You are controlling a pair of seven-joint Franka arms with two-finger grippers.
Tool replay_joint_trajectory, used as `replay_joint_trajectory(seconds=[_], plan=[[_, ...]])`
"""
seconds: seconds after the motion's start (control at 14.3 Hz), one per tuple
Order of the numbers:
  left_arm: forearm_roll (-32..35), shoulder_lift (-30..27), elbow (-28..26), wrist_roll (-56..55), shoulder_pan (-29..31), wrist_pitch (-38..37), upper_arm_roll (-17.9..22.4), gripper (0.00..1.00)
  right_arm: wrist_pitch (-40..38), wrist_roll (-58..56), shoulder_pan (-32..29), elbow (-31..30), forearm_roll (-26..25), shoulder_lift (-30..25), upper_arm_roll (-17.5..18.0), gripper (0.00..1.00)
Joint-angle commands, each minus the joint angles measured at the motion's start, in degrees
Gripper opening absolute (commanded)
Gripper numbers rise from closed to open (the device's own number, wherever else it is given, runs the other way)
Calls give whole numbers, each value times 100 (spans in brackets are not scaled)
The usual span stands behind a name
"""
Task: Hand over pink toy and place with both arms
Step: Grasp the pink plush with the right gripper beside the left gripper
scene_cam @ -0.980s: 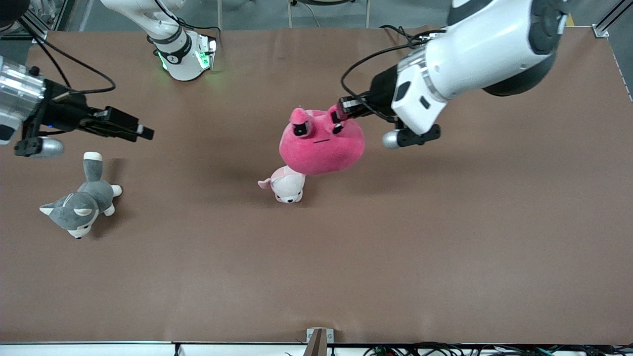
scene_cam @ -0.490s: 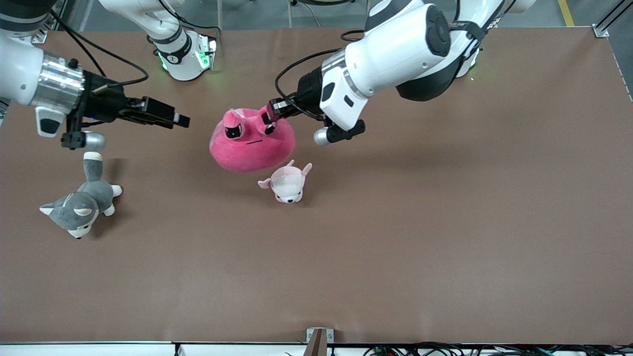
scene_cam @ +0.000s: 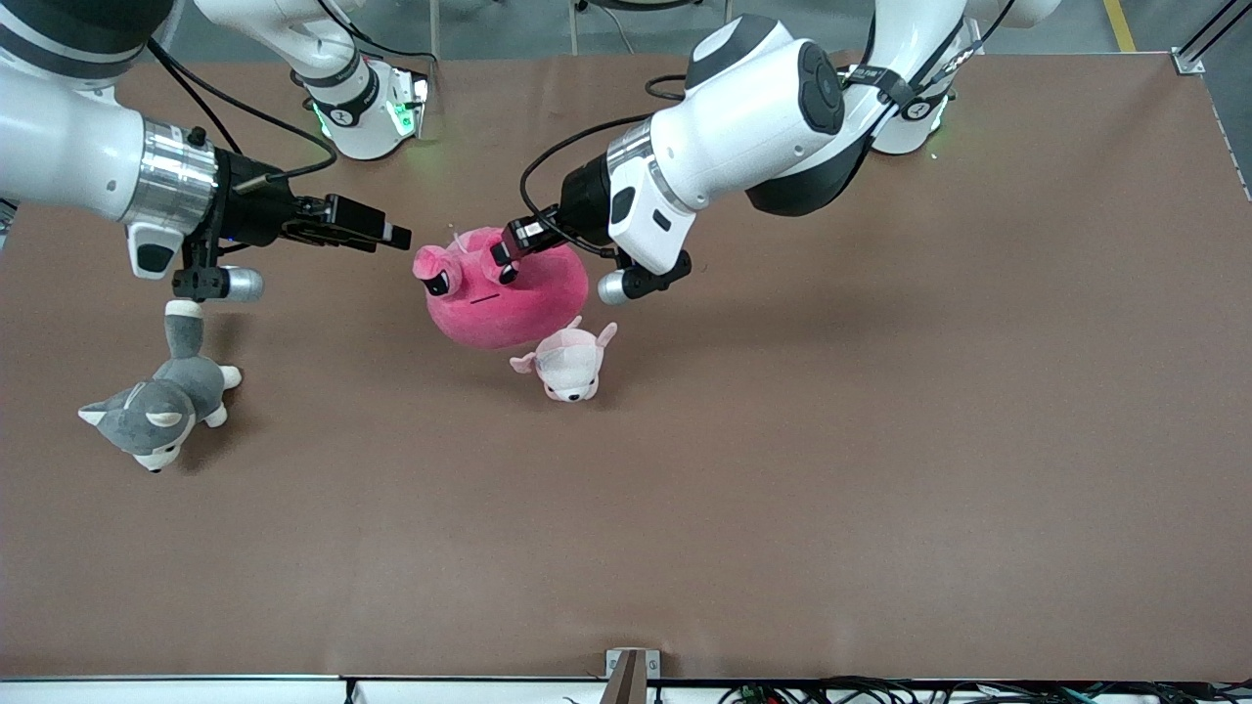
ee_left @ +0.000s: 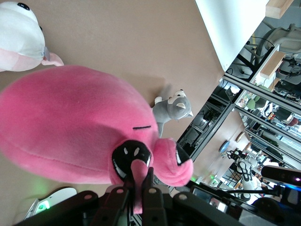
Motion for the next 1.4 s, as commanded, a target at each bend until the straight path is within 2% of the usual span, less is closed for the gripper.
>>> replay_joint_trajectory(seconds=[0.0, 0.91, 1.33], plan=[[-113, 74, 180, -57, -79, 56, 18, 0, 7, 137, 210, 213, 104, 105, -42, 69], [-96, 109, 145, -57, -290, 48, 18, 0, 130, 40, 342, 266, -63, 255, -42, 69], [-105, 101, 163, -57, -299, 56, 18, 0, 104, -136, 333, 240, -257, 291, -42, 66]])
